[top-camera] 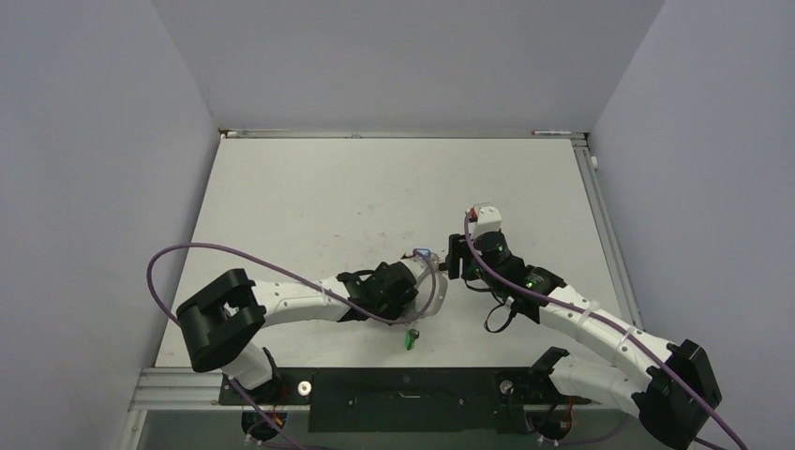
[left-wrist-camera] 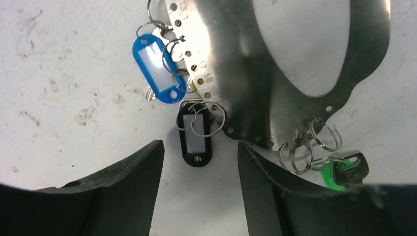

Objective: Put the keys on the keyring

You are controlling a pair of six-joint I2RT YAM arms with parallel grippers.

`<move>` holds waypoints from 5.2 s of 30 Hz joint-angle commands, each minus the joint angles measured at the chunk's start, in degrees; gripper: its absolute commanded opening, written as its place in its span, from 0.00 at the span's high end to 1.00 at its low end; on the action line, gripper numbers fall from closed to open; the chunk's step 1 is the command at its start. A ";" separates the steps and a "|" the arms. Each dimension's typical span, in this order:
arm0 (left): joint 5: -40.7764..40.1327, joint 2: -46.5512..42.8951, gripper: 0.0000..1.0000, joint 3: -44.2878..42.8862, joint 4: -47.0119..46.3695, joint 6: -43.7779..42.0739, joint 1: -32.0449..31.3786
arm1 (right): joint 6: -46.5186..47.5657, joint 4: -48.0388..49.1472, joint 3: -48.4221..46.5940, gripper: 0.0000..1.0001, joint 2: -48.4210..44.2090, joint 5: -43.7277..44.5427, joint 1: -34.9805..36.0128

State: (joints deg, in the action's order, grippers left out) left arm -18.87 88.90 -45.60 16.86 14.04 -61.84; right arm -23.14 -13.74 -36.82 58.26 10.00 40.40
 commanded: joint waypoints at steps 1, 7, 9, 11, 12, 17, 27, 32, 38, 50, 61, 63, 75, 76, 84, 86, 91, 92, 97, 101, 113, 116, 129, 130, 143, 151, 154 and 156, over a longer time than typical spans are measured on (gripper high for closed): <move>0.60 2.74 0.48 -2.64 -2.37 -1.97 -0.12 | 0.37 1.66 0.08 0.40 -0.59 -0.25 -0.57; 1.27 4.62 0.57 -2.93 -2.09 -1.06 -0.04 | 0.46 1.78 -0.01 0.40 -0.21 -0.68 -0.73; 1.90 4.87 0.58 -3.08 -1.59 -0.57 -0.03 | 0.50 1.79 -0.01 0.40 -0.16 -0.77 -0.78; 2.90 5.01 0.58 -2.81 -1.33 -0.07 0.32 | 0.49 1.89 -0.01 0.40 -0.25 -0.84 -0.85; 3.47 5.09 0.58 -2.76 -1.25 0.34 0.55 | 0.49 1.93 0.07 0.40 -0.21 -0.86 -0.85; 6.04 5.27 0.60 -2.53 0.74 3.54 2.66 | 0.51 1.80 0.08 0.40 -0.38 -0.95 -1.02; 9.69 4.97 0.61 -1.45 1.29 5.53 4.95 | 0.50 1.76 0.07 0.40 -0.47 -1.06 -1.03; 11.37 6.40 0.69 -0.73 1.22 7.07 6.72 | 0.53 1.52 0.08 0.40 -0.60 -1.06 -1.03; 12.12 6.31 0.84 1.35 -0.50 8.46 7.70 | 0.47 1.52 -0.07 0.40 -0.41 -1.13 -1.09; 3.50 -5.28 1.00 -3.68 7.43 7.62 5.18 | 0.18 1.58 -0.71 0.40 -1.27 -1.53 -1.12; 3.67 -9.92 1.00 -4.37 8.76 7.03 4.67 | -0.10 1.61 -0.71 0.40 -1.31 -2.16 -1.20; 3.86 -9.68 0.97 -3.49 7.58 7.26 4.44 | -0.15 1.68 -0.72 0.40 -1.26 -2.26 -1.20; 1.97 -6.13 0.58 0.45 -5.37 14.47 1.83 | -0.59 1.90 -0.18 0.40 -1.00 -2.87 -1.20; 1.47 -6.28 0.58 0.45 -6.14 16.10 1.33 | -0.59 2.02 -0.12 0.40 -0.96 -2.99 -1.20; -1.09 -4.68 0.60 1.51 -9.22 0.81 -3.90 | -0.09 2.05 -0.36 0.40 -0.54 -3.20 -1.20; -1.31 -3.19 0.67 0.89 -8.11 -2.10 -3.84 | -0.03 2.28 -0.36 0.40 -0.33 -3.45 -1.20; -2.86 -0.95 0.68 -0.97 -6.12 -4.23 -3.72 | -0.29 2.30 -0.45 0.40 -0.07 -3.81 -1.20; -2.71 -0.78 0.67 -0.98 -6.47 -4.42 -3.72 | -0.33 2.28 -0.45 0.40 -0.15 -3.85 -1.20; -2.32 -0.30 0.67 -1.30 -6.89 -5.40 -3.37 | -0.24 2.07 -0.71 0.40 -0.05 -3.97 -1.18; -1.31 -1.79 0.63 -2.45 -4.45 -6.23 -3.45 | -0.21 2.18 -0.67 0.40 0.11 -3.90 -1.20; 2.14 -0.86 0.55 -4.22 -3.07 -11.64 -2.11 | -0.51 2.80 -0.11 0.40 0.56 -4.29 -1.20; 3.66 0.13 0.58 -4.57 -3.93 -11.91 -0.48 | -0.63 2.76 -0.04 0.40 0.38 -4.24 -1.20; 8.11 3.46 0.77 -5.48 -4.18 -12.74 0.94 | -0.46 2.40 0.25 0.40 0.00 -3.97 -1.20; 8.07 3.47 0.81 -5.54 -4.25 -12.90 0.94 | -0.50 2.55 0.33 0.40 0.05 -4.02 -1.20; 7.71 -0.40 1.00 -7.90 -3.54 -10.31 1.89 | -0.61 2.23 0.08 0.41 -1.37 -3.03 -1.20; 12.57 -10.71 1.00 -9.15 -1.72 -5.25 6.50 | -0.59 2.29 -0.26 0.41 -3.24 -1.91 -1.29; 12.85 -12.85 1.00 -10.02 -0.09 -4.29 7.79 | -0.67 2.33 -0.36 0.41 -3.36 -1.88 -1.29; 12.84 -14.21 1.00 -11.27 1.54 -3.72 8.51 | -0.81 2.43 -0.36 0.41 -3.41 -2.01 -1.25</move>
State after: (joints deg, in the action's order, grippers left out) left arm -7.79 78.00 -52.90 16.27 7.75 -54.63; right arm -23.35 -13.32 -36.82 55.96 6.72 39.64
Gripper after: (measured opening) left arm 0.003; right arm 0.597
